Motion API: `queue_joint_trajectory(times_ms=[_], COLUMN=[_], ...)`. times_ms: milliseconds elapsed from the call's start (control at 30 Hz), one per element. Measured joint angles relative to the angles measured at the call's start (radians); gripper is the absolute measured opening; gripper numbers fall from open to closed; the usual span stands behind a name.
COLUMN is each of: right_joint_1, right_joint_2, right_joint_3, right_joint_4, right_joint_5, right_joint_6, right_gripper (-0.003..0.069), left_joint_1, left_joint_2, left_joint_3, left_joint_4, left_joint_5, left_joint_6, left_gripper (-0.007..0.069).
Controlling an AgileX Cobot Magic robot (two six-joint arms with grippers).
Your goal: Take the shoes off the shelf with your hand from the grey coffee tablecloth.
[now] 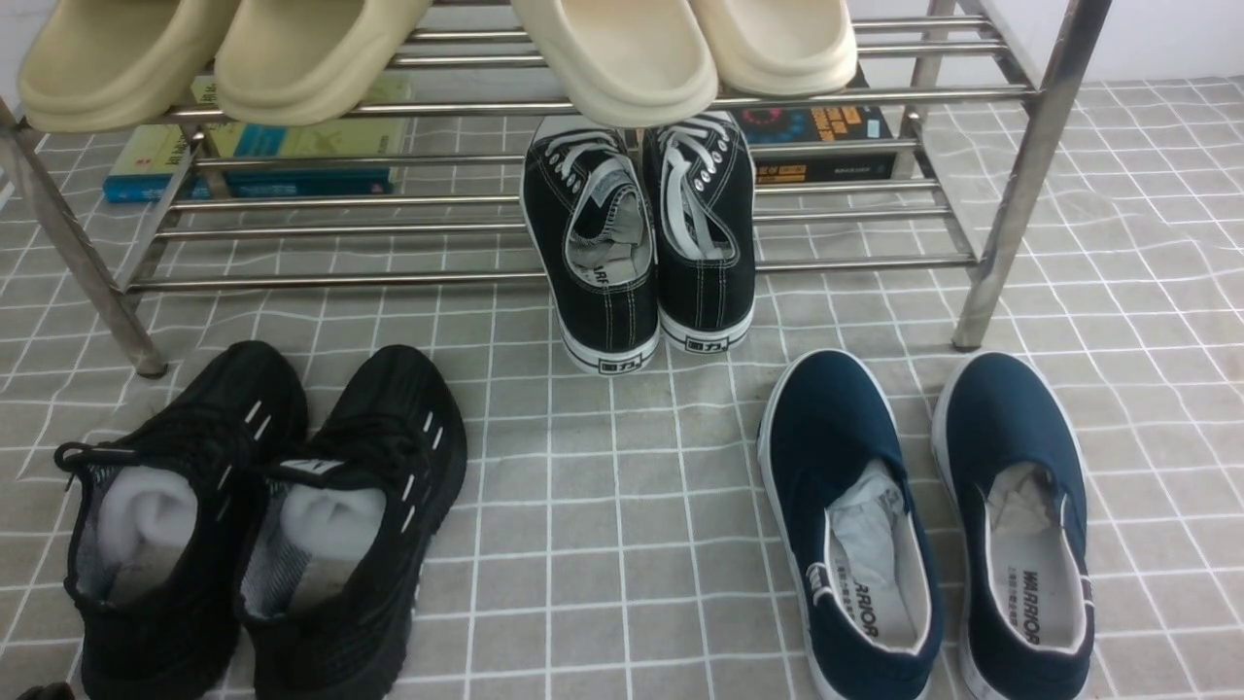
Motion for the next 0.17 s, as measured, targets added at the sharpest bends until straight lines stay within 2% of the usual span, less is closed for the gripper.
queue_joint_trajectory(times_ms=[167], right_joint_1=[0.0], right_joint_2=[0.0], right_joint_3=[0.0], right_joint_4=[0.0], right_joint_5=[0.0], right_joint_6=[0.0], right_gripper=[0.0239], left_joint_1=[0.0], left_joint_2=[0.0], left_joint_3=[0.0], left_joint_4=[0.0], left_joint_5=[-0.001], left_joint_6=[0.0], left_gripper=[0.0076])
